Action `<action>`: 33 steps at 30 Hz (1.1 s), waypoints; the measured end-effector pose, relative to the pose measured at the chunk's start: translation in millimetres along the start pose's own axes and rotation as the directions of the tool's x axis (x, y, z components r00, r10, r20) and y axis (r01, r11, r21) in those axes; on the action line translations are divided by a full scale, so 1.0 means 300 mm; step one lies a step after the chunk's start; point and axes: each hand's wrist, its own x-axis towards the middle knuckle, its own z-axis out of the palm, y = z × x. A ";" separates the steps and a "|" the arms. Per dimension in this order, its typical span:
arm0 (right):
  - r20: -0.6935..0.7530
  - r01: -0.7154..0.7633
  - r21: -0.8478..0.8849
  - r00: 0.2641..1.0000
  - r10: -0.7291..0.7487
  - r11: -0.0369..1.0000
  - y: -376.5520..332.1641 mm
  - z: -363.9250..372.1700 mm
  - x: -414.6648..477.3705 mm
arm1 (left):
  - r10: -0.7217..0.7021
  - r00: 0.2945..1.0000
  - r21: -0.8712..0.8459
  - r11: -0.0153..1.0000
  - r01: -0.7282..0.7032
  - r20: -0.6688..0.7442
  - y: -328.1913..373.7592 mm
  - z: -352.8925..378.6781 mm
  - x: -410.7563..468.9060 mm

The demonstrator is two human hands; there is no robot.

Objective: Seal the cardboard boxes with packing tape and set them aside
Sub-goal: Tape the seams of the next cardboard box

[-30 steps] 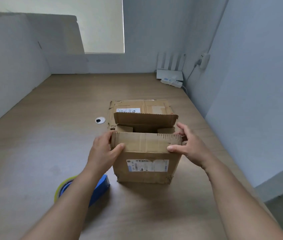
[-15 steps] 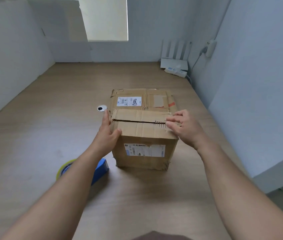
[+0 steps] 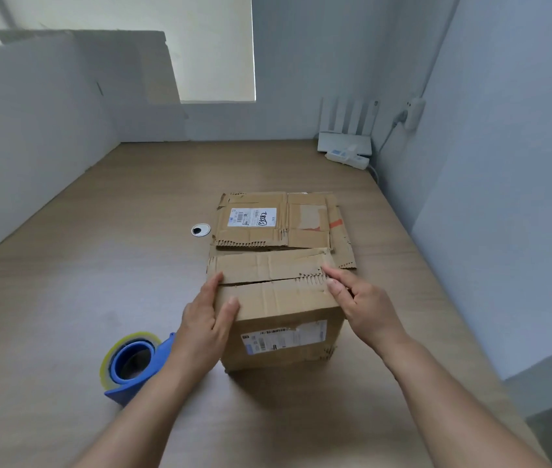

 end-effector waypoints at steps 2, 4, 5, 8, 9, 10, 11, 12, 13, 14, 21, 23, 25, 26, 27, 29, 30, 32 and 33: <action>0.004 -0.006 0.012 1.000 0.006 1.000 0.003 0.011 0.006 | -0.014 1.000 -0.075 0.997 0.015 0.010 0.003 0.005 0.007; 0.006 -0.024 0.001 1.000 0.024 1.000 0.000 0.010 0.019 | -0.013 0.999 -0.126 0.992 0.019 0.043 0.015 0.006 0.022; 0.006 -0.031 -0.002 1.000 0.031 1.000 -0.002 0.009 0.027 | -0.019 0.998 -0.139 0.990 0.027 0.058 0.021 0.004 0.028; 0.003 -0.032 -0.005 0.999 0.032 0.999 -0.013 0.010 0.038 | -0.050 0.997 -0.168 0.984 0.059 0.054 0.026 0.001 0.043; -0.007 -0.026 -0.005 1.000 0.026 1.000 -0.016 0.009 0.038 | -0.057 0.997 -0.174 0.983 0.065 0.049 0.032 0.003 0.043; -0.024 -0.021 -0.004 0.999 0.021 1.000 -0.019 0.005 0.038 | -0.059 0.997 -0.178 0.982 0.066 0.045 0.041 0.008 0.043; -0.047 -0.018 -0.007 0.999 0.018 1.000 -0.022 -0.005 0.036 | -0.062 0.997 -0.181 0.981 0.069 0.043 0.050 0.014 0.040; -0.069 -0.017 -0.016 0.998 0.016 1.000 -0.023 -0.018 0.036 | -0.060 0.997 -0.186 0.980 0.066 0.042 0.060 0.020 0.036; -0.084 -0.015 -0.028 0.996 0.013 0.999 -0.023 -0.030 0.038 | -0.056 0.997 -0.189 0.980 0.064 0.047 0.069 0.025 0.033; -0.087 -0.012 -0.043 0.996 0.008 0.999 -0.019 -0.039 0.041 | -0.056 0.997 -0.192 0.979 0.066 0.058 0.076 0.032 0.031; -0.042 -0.040 0.045 0.998 0.042 0.998 0.014 -0.014 0.049 | -0.041 0.997 -0.152 0.987 0.050 0.059 0.061 0.051 0.038; -0.051 -0.036 0.038 0.998 0.038 0.999 0.013 -0.008 0.067 | -0.044 0.998 -0.157 0.986 0.052 0.053 0.059 0.051 0.058; -0.075 -0.049 -0.010 0.996 0.048 0.999 0.018 -0.008 0.097 | -0.051 0.996 -0.154 0.986 0.063 0.077 0.070 0.058 0.084; -0.085 -0.060 -0.036 0.995 0.057 0.998 0.021 -0.011 0.109 | -0.054 0.994 -0.140 0.988 0.066 0.090 0.081 0.066 0.093; -0.092 -0.072 -0.055 0.993 0.067 0.996 0.026 -0.017 0.119 | -0.055 0.994 -0.123 0.990 0.067 0.097 0.089 0.075 0.103; -0.099 -0.081 -0.071 0.992 0.074 0.994 0.032 -0.034 0.127 | -0.062 0.993 -0.092 0.993 0.071 0.098 0.101 0.088 0.117; -0.096 -0.077 -0.067 0.993 0.071 0.995 0.033 -0.040 0.124 | -0.073 0.992 -0.078 0.994 0.081 0.102 0.106 0.086 0.116; -0.089 -0.067 -0.037 0.994 0.063 0.997 0.023 -0.038 0.098 | -0.090 0.989 -0.030 0.995 0.094 0.116 0.106 0.066 0.099; -0.083 -0.055 -0.021 0.995 0.053 0.998 0.016 -0.031 0.079 | -0.092 0.989 0.005 0.996 0.092 0.116 0.100 0.051 0.083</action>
